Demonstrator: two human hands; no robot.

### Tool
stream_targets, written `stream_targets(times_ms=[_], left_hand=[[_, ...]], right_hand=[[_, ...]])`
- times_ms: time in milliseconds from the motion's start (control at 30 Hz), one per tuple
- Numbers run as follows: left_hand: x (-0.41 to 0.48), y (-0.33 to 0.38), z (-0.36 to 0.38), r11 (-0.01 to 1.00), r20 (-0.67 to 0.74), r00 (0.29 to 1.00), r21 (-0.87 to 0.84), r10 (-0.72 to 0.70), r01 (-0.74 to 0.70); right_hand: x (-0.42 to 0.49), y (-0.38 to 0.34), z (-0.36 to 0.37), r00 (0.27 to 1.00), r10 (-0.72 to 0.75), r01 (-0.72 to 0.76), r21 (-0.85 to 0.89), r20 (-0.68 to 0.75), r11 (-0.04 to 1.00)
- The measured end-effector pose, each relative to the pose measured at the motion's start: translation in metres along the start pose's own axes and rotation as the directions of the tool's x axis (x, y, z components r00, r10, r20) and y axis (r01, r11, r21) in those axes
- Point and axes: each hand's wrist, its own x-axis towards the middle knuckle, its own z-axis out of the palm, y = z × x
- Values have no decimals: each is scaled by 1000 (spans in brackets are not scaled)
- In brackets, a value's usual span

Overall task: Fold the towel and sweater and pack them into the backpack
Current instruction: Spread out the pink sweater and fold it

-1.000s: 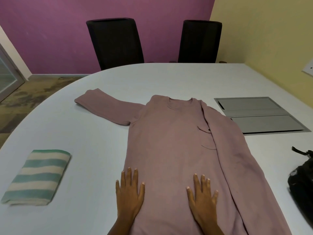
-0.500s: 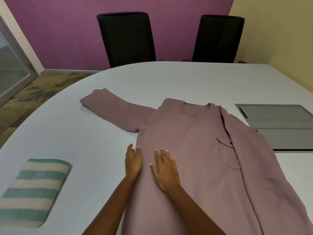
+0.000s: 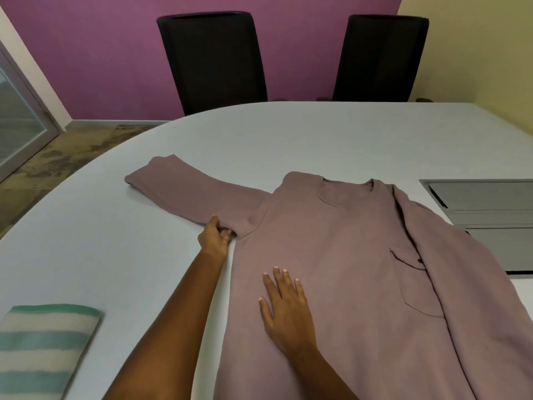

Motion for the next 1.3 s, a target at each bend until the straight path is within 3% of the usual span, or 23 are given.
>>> stream_targets(times_ms=[167, 233, 300, 367, 433, 467, 533, 567, 600, 667, 733, 800, 867, 933, 967, 1033, 1100, 1200, 1300], left_hand=[[5, 20, 17, 987, 70, 995, 143, 65, -75], [-5, 25, 30, 947, 184, 968, 241, 170, -213], [-21, 21, 43, 860, 334, 902, 336, 273, -385], [-38, 9, 45, 710, 490, 794, 408, 360, -574], [-60, -6, 38, 444, 687, 587, 406, 429, -799], [-72, -15, 34, 252, 804, 447, 374, 393, -893], [-88, -33, 23, -71, 956, 252, 265, 149, -962], [-96, -42, 17, -130, 969, 247, 247, 13, -960], [-104, -52, 7, -175, 964, 250, 231, -94, -957], [-110, -73, -14, -229, 936, 308, 267, -172, -936], [-101, -91, -41, -365, 926, 328, 244, -189, -899], [-92, -103, -54, -248, 937, 301, 253, -179, -935], [-96, -106, -52, -166, 929, 312, 282, -199, -945], [-101, -107, -45, -76, 920, 376, 369, -112, -926], [-104, -105, -40, 23, 902, 427, 429, -67, -903], [-107, -100, -32, 238, 835, 550, 536, -12, -810], [-106, -93, -23, 415, 724, 689, 624, 11, -662], [-102, -86, -11, 659, 539, 842, 637, -11, -399], [-96, -76, -5, 870, 409, 907, 478, -100, -119]], right_hand=[[1, 3, 3, 1000, -5, 5, 39, -6, 999], [2, 5, 4, 1000, -28, 29, 97, -10, 995], [1, 7, 5, 994, -32, 60, 280, -104, 958], [1, 8, -5, 989, 89, -6, 565, -118, 825], [7, 8, -16, 960, 272, -114, 796, -66, 595], [13, 9, -21, 926, 378, -153, 904, -10, 398], [24, 15, -31, 837, 527, -135, 989, 147, -61], [27, 22, -36, 771, 599, -120, 974, 214, -192], [28, 31, -41, 705, 666, -104, 965, 241, -239], [26, 50, -51, 579, 781, -95, 971, 233, -220], [19, 62, -65, 505, 861, -142, 990, 66, 7], [14, 67, -76, 569, 807, -216, 919, -157, 330], [21, 67, -80, 732, 622, -214, 774, -276, 595], [36, 65, -82, 867, 417, -186, 598, -273, 780], [45, 63, -84, 910, 345, -193, 502, -230, 843], [64, 62, -87, 948, 296, -254, 288, -116, 924], [78, 62, -93, 947, 321, -314, 150, -25, 937], [90, 66, -103, 932, 358, -339, 226, -47, 913], [84, 65, -106, 944, 290, -222, 353, -154, 909]])
